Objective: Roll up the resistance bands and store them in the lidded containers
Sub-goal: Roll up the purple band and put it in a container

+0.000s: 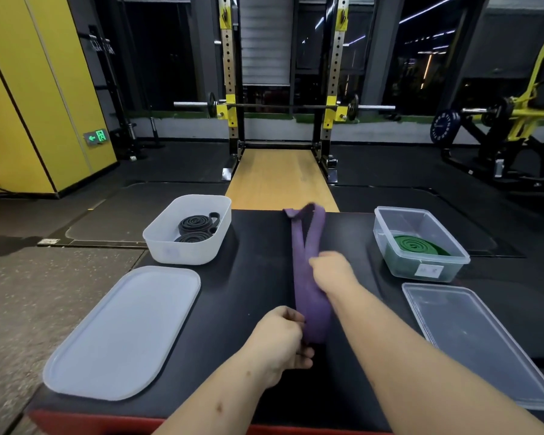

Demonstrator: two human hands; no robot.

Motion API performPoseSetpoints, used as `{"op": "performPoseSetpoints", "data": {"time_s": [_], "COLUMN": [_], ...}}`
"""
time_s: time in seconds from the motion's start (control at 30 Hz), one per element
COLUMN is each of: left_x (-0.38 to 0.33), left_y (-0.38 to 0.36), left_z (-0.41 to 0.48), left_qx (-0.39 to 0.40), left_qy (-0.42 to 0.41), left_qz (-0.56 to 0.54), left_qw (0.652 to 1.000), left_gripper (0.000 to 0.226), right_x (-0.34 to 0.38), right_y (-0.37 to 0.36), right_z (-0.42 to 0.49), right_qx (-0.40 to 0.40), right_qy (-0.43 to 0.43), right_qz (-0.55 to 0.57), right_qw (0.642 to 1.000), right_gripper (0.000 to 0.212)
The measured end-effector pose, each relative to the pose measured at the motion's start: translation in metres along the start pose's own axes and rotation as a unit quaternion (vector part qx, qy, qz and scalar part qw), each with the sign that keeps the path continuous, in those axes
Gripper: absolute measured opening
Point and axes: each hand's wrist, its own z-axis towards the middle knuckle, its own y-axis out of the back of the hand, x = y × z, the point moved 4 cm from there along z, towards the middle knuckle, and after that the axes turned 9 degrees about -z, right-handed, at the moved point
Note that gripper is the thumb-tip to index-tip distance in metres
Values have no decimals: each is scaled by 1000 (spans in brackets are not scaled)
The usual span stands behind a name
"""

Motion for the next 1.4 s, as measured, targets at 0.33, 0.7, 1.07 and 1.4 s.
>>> {"op": "performPoseSetpoints", "data": {"time_s": [0.33,0.7,1.07,1.4], "left_x": [-4,-5,-5,0], "left_y": [3,6,8,9], "left_z": [-1,7,6,16], "left_qx": [24,53,117,135], "left_qy": [-10,5,19,26], "left_qz": [-2,25,39,62], "left_qw": [1000,998,992,989], "left_gripper": [21,24,32,30], "right_x": [27,-6,5,26], "right_y": [-5,-18,-17,-3], "right_z": [2,18,54,58], "right_qx": [54,60,77,-8], "right_qy": [43,-20,-29,75], "right_qz": [231,146,293,319], "right_qw": [971,987,953,945], "right_gripper": [43,45,30,46]}}
